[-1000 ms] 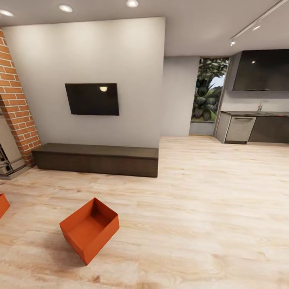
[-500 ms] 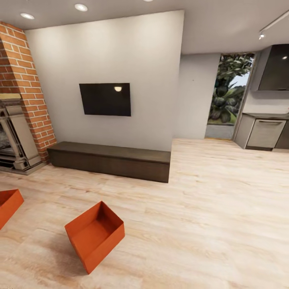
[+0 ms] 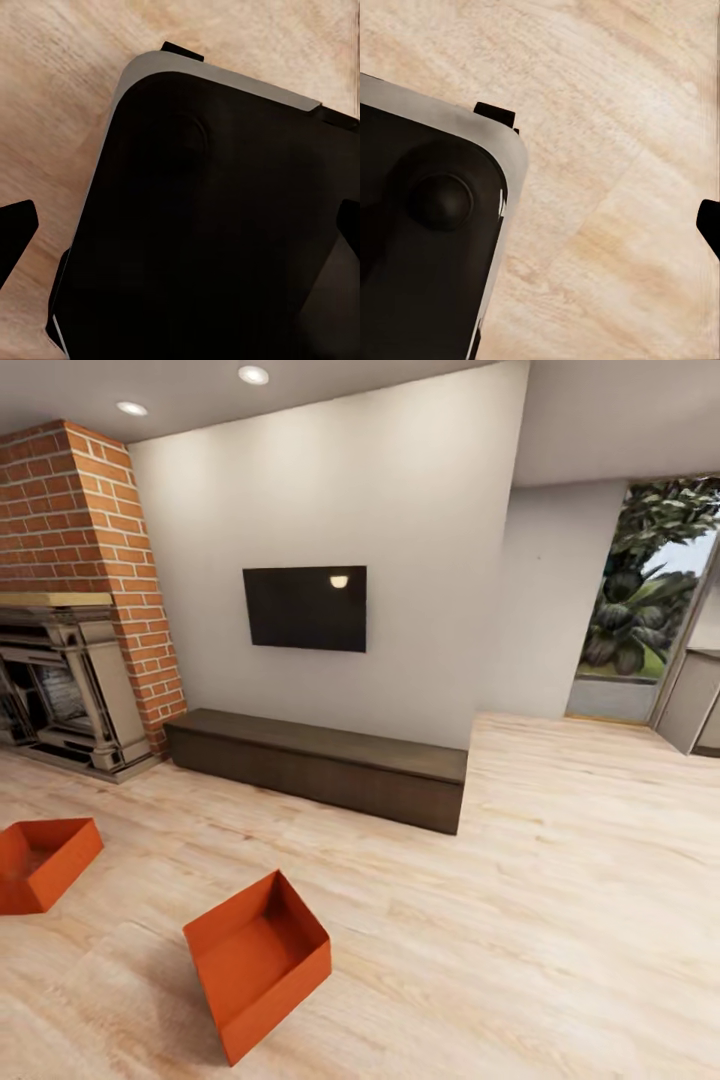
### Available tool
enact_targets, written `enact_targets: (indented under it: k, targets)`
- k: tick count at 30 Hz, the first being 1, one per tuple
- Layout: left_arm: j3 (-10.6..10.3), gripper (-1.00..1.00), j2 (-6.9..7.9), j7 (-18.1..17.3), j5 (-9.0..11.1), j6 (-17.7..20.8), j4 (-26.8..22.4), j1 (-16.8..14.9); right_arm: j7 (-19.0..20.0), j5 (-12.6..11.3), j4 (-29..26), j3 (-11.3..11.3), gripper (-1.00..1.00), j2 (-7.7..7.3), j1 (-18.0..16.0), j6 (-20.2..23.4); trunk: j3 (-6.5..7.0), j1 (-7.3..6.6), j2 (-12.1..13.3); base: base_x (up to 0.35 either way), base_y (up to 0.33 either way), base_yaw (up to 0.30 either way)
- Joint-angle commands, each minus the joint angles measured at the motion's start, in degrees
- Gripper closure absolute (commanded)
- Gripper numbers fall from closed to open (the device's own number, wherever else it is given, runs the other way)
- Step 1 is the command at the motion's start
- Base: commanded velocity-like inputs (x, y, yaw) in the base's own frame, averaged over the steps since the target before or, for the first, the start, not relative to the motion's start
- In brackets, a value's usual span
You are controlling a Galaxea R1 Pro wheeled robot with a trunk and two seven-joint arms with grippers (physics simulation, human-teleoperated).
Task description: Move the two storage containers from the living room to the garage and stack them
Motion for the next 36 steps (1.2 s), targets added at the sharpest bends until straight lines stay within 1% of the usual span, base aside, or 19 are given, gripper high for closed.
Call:
enact_targets:
  k: [1, 11, 19, 36]
  targets:
    - [0.3, -1.0, -0.02, 0.0, 0.0, -0.1, 0.0, 0.0, -0.1, -0.3, 0.0, 0.4, -1.0, -0.01, 0.0, -0.1, -0.05, 0.03, 0.0, 0.307, -0.115, 0.273]
    - [0.3, -1.0, -0.09, 0.0, 0.0, 0.0, 0.0, 0.0, -0.1, -0.3, 0.0, 0.1, -1.0, -0.01, 0.0, -0.1, -0.05, 0.03, 0.0, 0.307, -0.128, 0.273]
    - [0.4, -1.0, -0.07, 0.0, 0.0, -0.2, 0.1, 0.0, -0.1, -0.4, 0.0, 0.4, -1.0, -0.01, 0.0, 0.0, -0.05, 0.03, 0.0, 0.306, -0.166, 0.271]
    - [0.4, -1.0, -0.1, 0.0, -0.1, -0.5, 0.1, 0.0, -0.1, -0.4, 0.0, 0.4, -1.0, -0.01, 0.0, 0.0, -0.05, 0.03, 0.0, 0.29, -0.216, 0.264]
